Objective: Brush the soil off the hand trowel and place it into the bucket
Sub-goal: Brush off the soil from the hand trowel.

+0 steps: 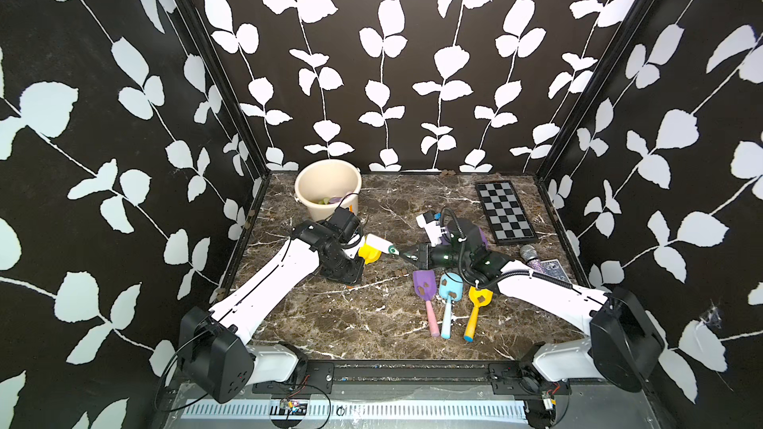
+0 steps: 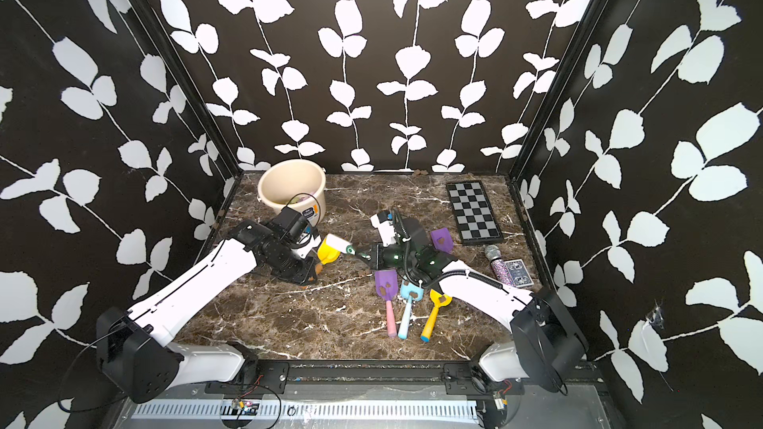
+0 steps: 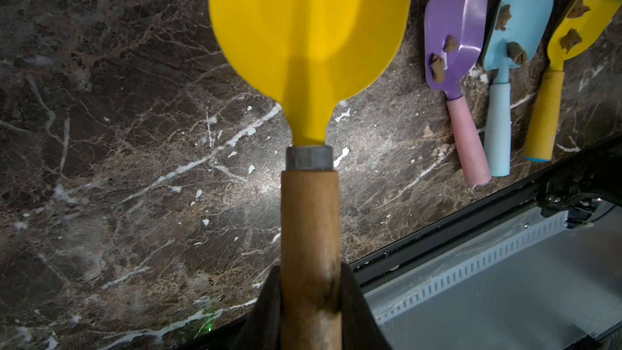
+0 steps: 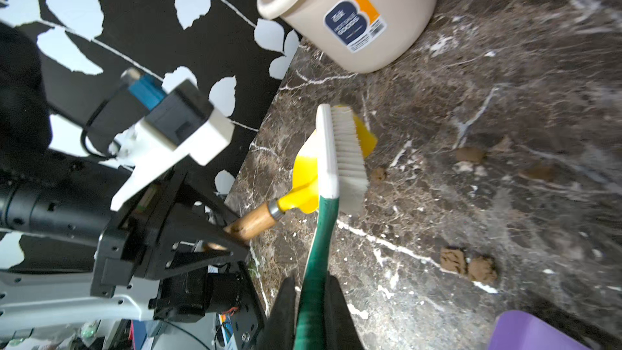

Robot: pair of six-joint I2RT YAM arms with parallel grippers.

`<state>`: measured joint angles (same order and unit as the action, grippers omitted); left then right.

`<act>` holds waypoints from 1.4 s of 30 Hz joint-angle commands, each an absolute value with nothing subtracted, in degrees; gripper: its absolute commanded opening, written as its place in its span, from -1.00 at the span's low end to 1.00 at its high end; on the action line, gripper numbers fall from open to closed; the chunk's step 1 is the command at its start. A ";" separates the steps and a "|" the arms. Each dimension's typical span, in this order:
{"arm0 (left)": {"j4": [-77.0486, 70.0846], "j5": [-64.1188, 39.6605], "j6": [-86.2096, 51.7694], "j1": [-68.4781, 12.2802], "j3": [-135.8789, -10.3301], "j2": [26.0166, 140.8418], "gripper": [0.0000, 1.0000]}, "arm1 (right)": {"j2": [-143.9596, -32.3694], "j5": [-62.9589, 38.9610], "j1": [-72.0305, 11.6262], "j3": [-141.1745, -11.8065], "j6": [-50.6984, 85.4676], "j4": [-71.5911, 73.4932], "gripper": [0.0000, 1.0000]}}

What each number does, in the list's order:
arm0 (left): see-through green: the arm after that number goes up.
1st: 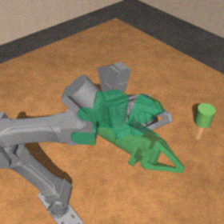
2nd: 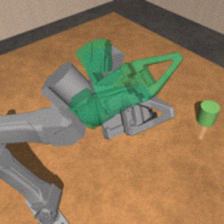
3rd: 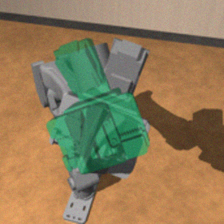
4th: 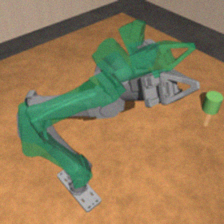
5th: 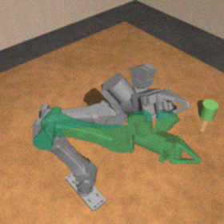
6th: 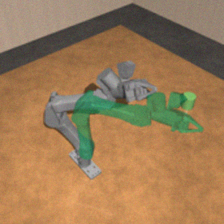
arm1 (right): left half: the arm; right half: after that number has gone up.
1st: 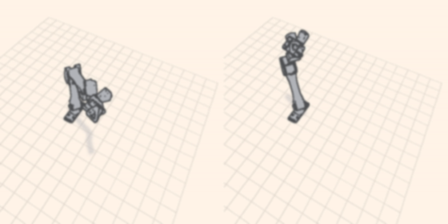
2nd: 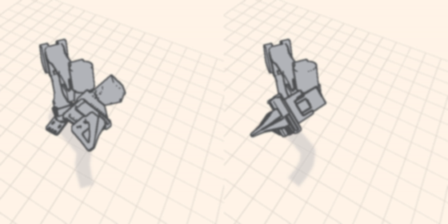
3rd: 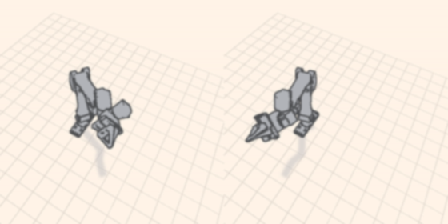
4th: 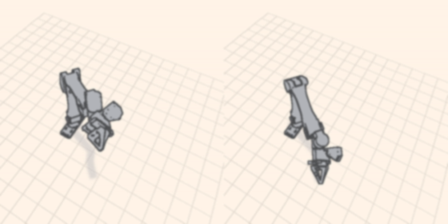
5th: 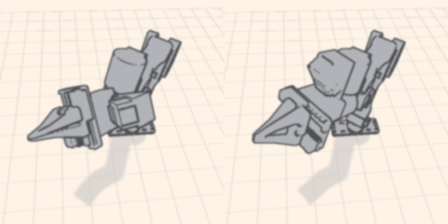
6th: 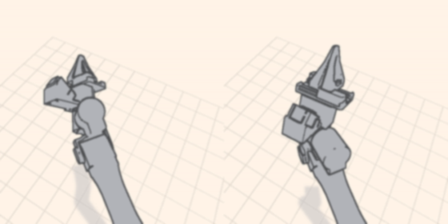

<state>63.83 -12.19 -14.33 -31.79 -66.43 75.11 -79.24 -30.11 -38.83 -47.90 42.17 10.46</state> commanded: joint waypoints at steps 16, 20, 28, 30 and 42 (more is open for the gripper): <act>63.28 -9.61 -12.66 -31.75 -68.56 75.09 -1.00 | -79.93 -39.96 -40.69 -47.19 46.69 19.70 -1.00; 63.54 -8.66 -12.57 -31.74 -68.55 74.88 -1.00 | -80.10 -38.37 -40.16 -46.63 44.90 16.74 -1.00; 62.56 -9.42 -13.57 -31.73 -70.12 72.77 -1.00 | -73.42 -32.21 -31.64 -43.31 43.54 12.73 -1.00; 60.25 -10.01 -15.24 -31.73 -72.35 72.08 -1.00 | -70.24 -27.78 -30.06 -41.91 42.54 11.85 -1.00; 48.77 0.12 -43.25 -29.36 -95.13 82.74 -1.00 | -65.44 -21.65 -29.78 -36.54 45.52 14.54 -1.00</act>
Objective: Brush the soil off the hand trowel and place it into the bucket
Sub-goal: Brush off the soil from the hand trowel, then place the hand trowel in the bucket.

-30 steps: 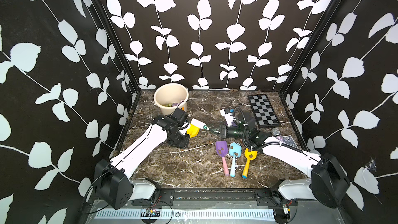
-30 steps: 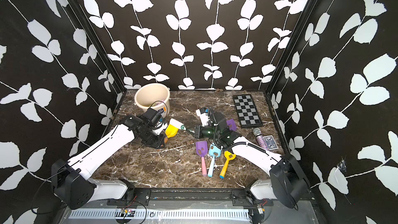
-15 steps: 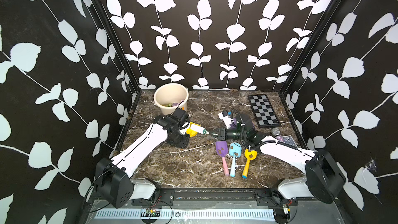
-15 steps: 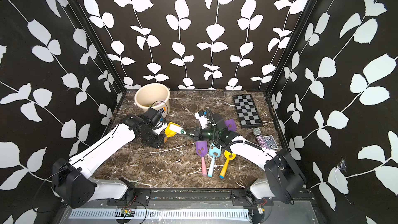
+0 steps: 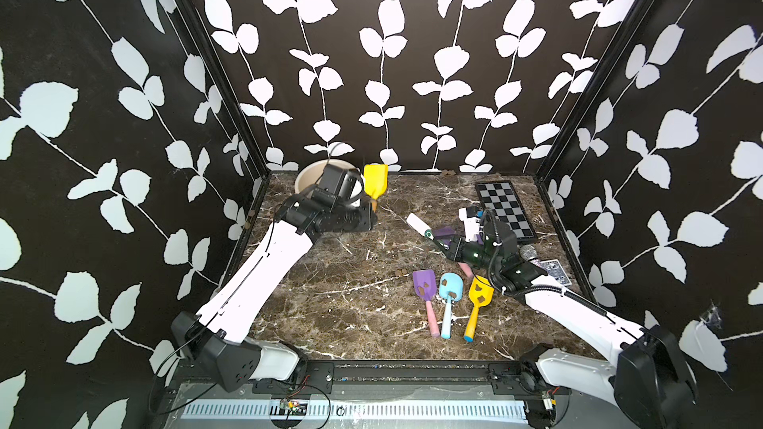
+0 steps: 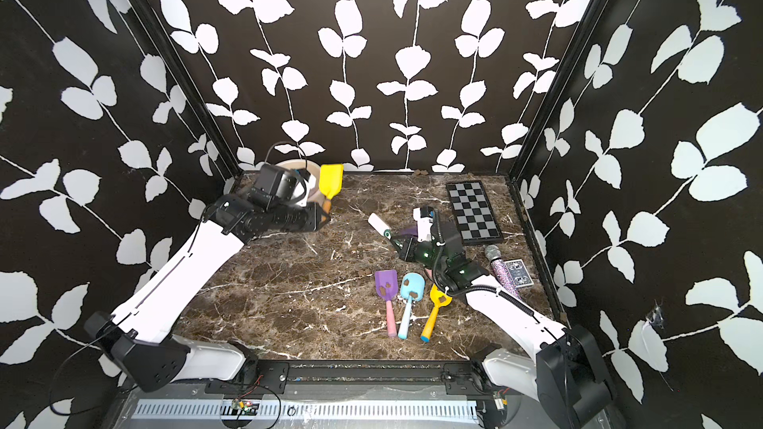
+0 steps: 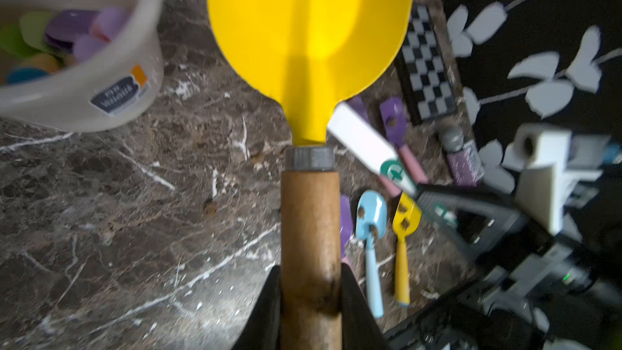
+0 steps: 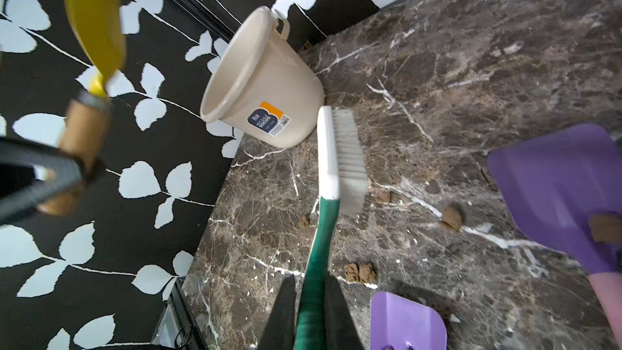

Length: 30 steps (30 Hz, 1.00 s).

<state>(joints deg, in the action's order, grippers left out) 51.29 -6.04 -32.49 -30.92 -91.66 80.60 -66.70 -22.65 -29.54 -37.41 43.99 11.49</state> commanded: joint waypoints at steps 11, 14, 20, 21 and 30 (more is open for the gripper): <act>46.28 -10.53 -72.20 -17.82 -102.82 95.44 -1.00 | -63.10 -22.20 -29.79 -35.03 44.43 13.00 -1.00; 43.45 -13.15 -77.35 -16.88 -102.33 97.88 -1.00 | -63.27 -22.40 -29.71 -35.07 44.06 13.14 -1.00; 40.34 -14.42 -85.00 -15.86 -103.09 102.20 -1.00 | -63.26 -22.88 -29.75 -35.15 42.97 12.28 -1.00; 40.76 -14.33 -85.44 -15.69 -103.70 102.91 -1.00 | -63.15 -22.86 -29.79 -35.23 42.59 11.97 -1.00; 36.93 -14.31 -88.91 -14.33 -102.81 105.81 -0.78 | -61.23 -22.41 -29.67 -35.42 40.44 9.43 -1.00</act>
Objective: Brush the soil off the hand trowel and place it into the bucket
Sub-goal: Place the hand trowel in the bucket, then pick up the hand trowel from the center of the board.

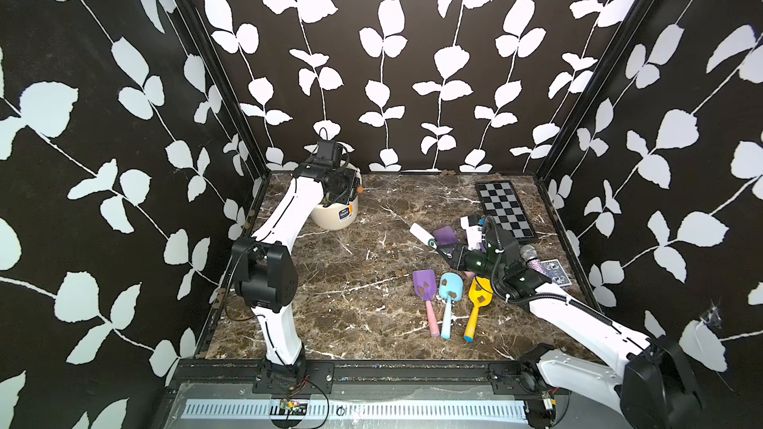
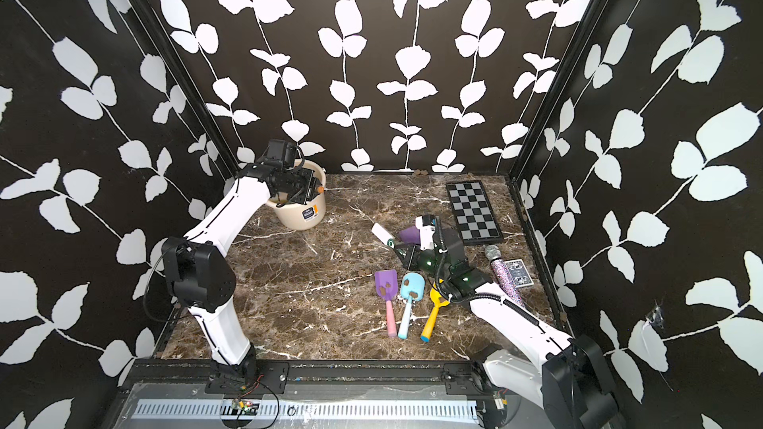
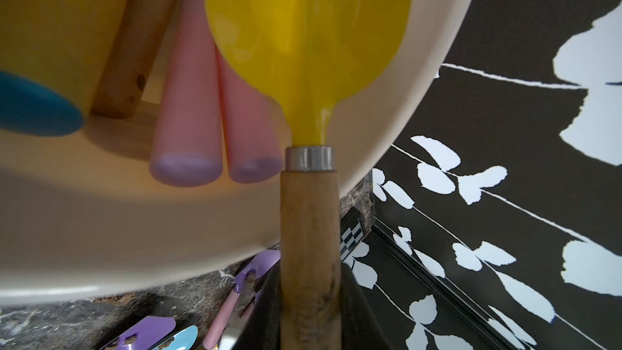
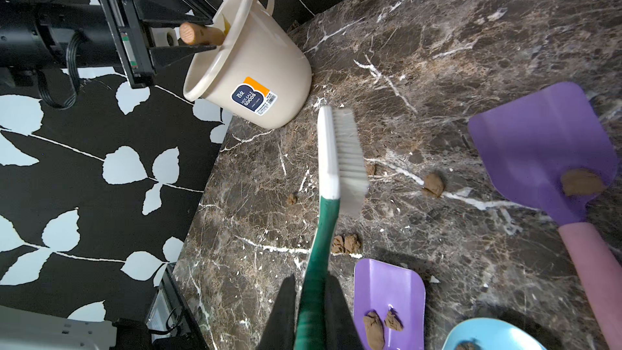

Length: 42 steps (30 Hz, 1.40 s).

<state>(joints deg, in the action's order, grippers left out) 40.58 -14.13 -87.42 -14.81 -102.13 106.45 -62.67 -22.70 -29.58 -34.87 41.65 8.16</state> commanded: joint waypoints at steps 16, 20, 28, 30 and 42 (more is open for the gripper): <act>31.37 -5.03 -70.22 -18.17 -93.44 91.00 0.05 | -59.01 -19.23 -29.62 -36.87 43.06 6.82 -1.00; 31.89 1.31 -60.07 -25.68 -89.19 85.53 0.04 | -57.57 -15.16 -29.58 -37.52 42.76 3.21 -1.00; 24.00 8.53 -49.58 -45.94 -75.66 82.00 0.09 | -53.18 -7.78 -28.29 -37.62 41.75 -4.63 -1.00; 23.50 9.06 -50.24 -49.70 -73.32 82.48 0.10 | -52.20 -6.99 -27.87 -37.28 41.82 -5.62 -1.00; 28.37 12.46 -59.93 -69.07 -65.04 88.70 0.22 | -48.71 -6.47 -26.08 -34.93 41.84 -7.92 -1.00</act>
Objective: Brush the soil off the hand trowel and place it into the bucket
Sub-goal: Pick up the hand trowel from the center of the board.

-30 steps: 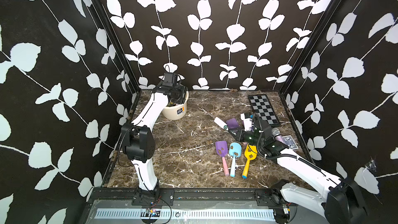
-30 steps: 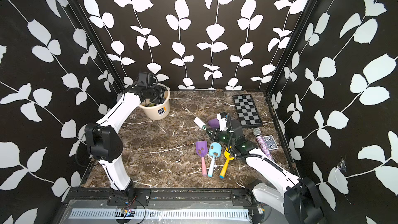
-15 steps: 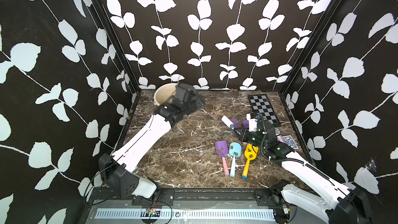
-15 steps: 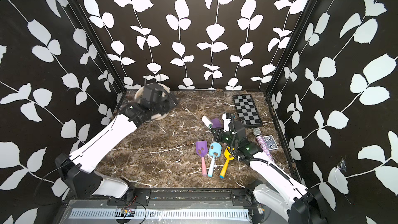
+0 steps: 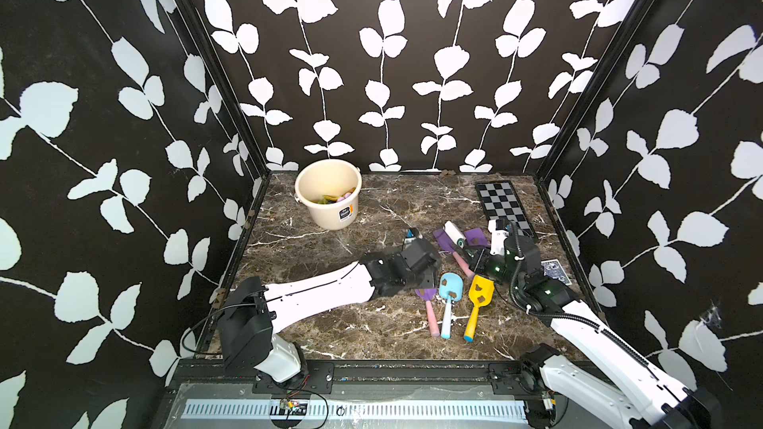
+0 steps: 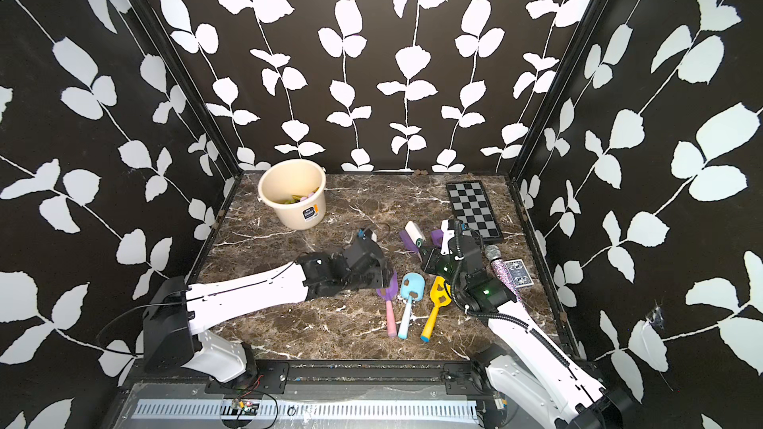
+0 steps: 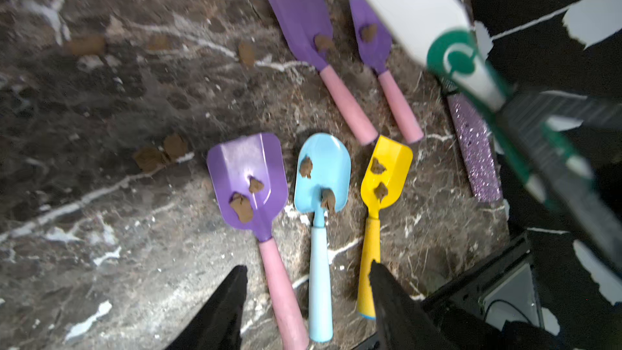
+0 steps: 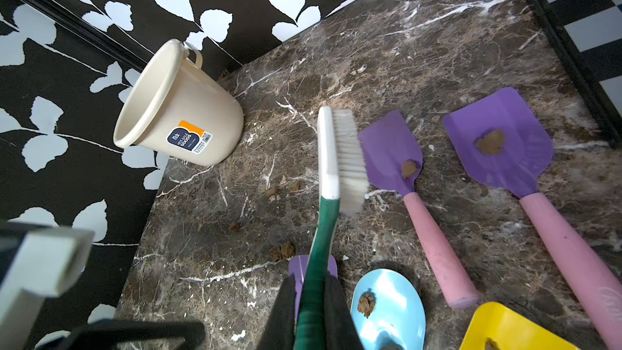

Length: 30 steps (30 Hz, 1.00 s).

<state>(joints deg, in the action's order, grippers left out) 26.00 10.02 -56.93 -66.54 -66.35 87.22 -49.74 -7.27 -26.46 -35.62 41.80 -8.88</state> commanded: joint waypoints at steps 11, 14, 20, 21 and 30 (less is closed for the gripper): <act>34.18 12.78 -60.36 -74.81 -68.55 100.22 0.26 | -47.15 -7.10 -25.66 -34.50 42.01 -9.14 -1.00; 34.00 11.10 -59.76 -75.41 -69.05 102.15 0.26 | -47.04 -7.08 -25.57 -34.44 42.02 -9.24 -1.00; 34.40 9.59 -59.42 -75.59 -69.67 104.31 0.26 | -47.55 -7.21 -25.52 -34.45 42.32 -8.73 -1.00; 35.01 9.67 -59.36 -75.59 -69.70 104.30 0.26 | -47.66 -7.23 -25.49 -34.45 42.33 -8.71 -1.00; 36.75 10.13 -60.58 -75.63 -66.56 102.30 0.06 | -48.07 -7.46 -25.41 -34.34 42.78 -8.12 -1.00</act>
<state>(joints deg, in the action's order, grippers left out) 34.65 9.89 -60.18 -75.35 -68.07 104.33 -47.99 -7.44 -25.78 -34.76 41.95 -10.98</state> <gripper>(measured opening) 0.533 0.125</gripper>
